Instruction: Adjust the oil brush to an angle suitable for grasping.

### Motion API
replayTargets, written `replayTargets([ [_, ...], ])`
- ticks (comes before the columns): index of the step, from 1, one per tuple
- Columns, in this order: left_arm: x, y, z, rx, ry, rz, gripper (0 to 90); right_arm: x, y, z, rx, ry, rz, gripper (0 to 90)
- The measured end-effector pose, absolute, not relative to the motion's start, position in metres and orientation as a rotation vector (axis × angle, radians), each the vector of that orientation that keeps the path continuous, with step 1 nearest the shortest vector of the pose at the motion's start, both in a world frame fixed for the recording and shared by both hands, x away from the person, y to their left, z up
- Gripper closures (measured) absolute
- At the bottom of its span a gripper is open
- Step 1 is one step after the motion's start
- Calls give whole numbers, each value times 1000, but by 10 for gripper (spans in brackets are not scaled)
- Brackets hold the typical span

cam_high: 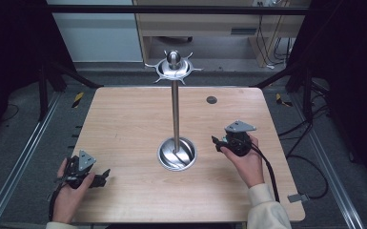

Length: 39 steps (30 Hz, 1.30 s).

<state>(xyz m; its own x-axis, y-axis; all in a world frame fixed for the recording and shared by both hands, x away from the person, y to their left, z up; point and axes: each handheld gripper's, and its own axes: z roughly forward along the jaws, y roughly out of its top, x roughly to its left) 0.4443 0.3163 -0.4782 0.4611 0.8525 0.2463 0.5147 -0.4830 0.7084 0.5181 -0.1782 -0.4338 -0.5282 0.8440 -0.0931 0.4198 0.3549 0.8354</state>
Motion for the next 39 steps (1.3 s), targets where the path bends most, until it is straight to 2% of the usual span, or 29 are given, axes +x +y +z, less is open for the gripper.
replayTargets([
  [10,445,316,-479,2167,1132,801,30,518,-164,-448,1042,2226,928,474],
  [19,445,315,-478,2174,1127,803,30,524,-166,-460,1110,2355,788,810],
  [23,445,315,-478,2176,1127,802,30,526,-171,-464,1176,2337,754,900],
  [39,445,314,-479,2184,1124,798,30,540,-188,-479,1343,2286,642,900],
])
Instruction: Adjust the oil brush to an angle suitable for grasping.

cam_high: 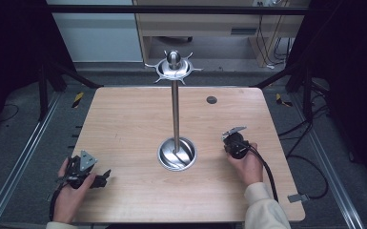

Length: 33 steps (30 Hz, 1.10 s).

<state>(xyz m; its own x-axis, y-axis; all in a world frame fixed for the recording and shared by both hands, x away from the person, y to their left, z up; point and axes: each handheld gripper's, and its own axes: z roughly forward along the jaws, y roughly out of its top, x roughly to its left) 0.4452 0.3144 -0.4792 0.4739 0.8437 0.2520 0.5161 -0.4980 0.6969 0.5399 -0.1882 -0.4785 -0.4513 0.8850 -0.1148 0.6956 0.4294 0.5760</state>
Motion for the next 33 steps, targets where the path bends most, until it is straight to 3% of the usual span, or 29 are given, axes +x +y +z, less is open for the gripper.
replayTargets([
  [22,445,313,-479,2192,1119,797,30,545,-204,-482,1477,2172,529,900],
  [33,443,313,-479,2192,1122,800,30,533,-223,-454,1582,2199,611,852],
])
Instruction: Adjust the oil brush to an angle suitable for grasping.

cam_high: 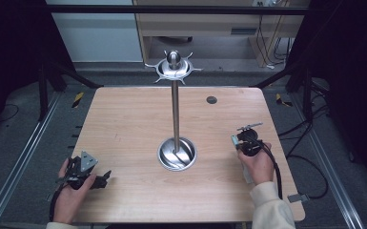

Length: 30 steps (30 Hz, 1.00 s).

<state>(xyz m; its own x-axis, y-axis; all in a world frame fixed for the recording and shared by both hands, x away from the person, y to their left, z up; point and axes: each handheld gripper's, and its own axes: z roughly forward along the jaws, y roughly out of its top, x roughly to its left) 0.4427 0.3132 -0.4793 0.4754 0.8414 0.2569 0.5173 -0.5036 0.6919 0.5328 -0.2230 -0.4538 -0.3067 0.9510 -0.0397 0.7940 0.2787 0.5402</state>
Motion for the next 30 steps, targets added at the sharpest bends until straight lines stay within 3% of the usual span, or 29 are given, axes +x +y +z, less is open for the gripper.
replayTargets([
  [16,443,313,-479,2194,1116,794,30,528,-232,-456,1676,2305,486,683],
  [30,443,312,-480,2197,1114,791,30,534,-234,-466,1726,2333,417,721],
])
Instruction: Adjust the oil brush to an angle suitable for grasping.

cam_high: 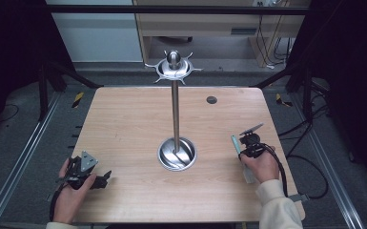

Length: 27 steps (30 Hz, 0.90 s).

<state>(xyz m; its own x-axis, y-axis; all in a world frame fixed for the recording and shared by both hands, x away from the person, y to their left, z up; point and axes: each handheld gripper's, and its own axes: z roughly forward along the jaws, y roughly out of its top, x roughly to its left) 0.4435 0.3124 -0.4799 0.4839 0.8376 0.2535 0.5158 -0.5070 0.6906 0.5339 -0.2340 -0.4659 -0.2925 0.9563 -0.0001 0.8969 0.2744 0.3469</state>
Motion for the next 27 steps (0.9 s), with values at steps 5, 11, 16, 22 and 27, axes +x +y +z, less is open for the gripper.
replayTargets([
  [5,444,312,-480,2197,1115,790,30,535,-234,-466,1733,2335,417,740],
  [11,444,312,-480,2198,1114,790,30,536,-232,-468,1743,2346,397,755],
  [16,444,312,-480,2198,1114,790,30,536,-232,-469,1752,2345,393,779],
  [22,444,312,-480,2198,1114,789,30,537,-231,-469,1779,2333,386,809],
  [27,444,313,-480,2198,1113,791,30,538,-231,-468,1795,2315,389,823],
])
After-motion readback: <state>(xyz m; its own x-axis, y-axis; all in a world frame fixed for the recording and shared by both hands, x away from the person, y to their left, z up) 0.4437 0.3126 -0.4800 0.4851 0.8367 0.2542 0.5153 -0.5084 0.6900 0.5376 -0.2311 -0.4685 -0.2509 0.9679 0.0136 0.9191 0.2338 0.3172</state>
